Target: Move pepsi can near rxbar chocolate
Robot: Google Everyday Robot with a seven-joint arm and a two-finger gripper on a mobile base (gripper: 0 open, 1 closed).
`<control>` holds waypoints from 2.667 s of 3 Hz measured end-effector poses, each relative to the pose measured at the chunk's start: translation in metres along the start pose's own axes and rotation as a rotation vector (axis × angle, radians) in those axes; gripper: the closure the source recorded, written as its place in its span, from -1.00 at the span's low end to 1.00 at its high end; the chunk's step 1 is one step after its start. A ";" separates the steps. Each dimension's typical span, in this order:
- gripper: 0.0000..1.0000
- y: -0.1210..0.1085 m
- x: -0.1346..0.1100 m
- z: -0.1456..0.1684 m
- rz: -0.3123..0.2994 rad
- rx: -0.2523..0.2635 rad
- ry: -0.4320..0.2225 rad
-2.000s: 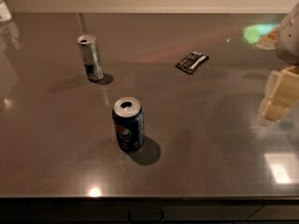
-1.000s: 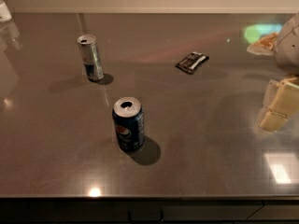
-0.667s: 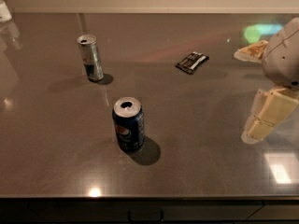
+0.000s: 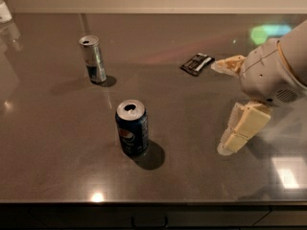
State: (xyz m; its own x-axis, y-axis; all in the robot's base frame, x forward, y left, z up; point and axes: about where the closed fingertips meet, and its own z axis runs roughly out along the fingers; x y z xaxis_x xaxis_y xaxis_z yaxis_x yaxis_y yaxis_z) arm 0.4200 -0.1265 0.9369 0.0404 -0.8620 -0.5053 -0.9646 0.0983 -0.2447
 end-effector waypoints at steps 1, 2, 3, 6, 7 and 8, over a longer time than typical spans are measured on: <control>-1.00 0.006 -0.016 0.023 0.003 -0.024 -0.097; -1.00 0.009 -0.031 0.044 0.028 -0.045 -0.202; -1.00 0.009 -0.047 0.064 0.050 -0.069 -0.294; -1.00 0.012 -0.096 0.110 0.086 -0.089 -0.469; -1.00 0.022 -0.112 0.118 0.081 -0.128 -0.489; -1.00 0.027 -0.120 0.127 0.088 -0.165 -0.496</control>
Offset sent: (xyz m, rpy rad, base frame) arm 0.0067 0.0748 -0.0385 0.3445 0.0668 0.0628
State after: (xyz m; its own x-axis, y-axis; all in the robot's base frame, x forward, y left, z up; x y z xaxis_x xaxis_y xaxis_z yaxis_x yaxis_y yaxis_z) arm 0.4225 0.0423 0.8859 0.0374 -0.5111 -0.8587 -0.9965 0.0452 -0.0703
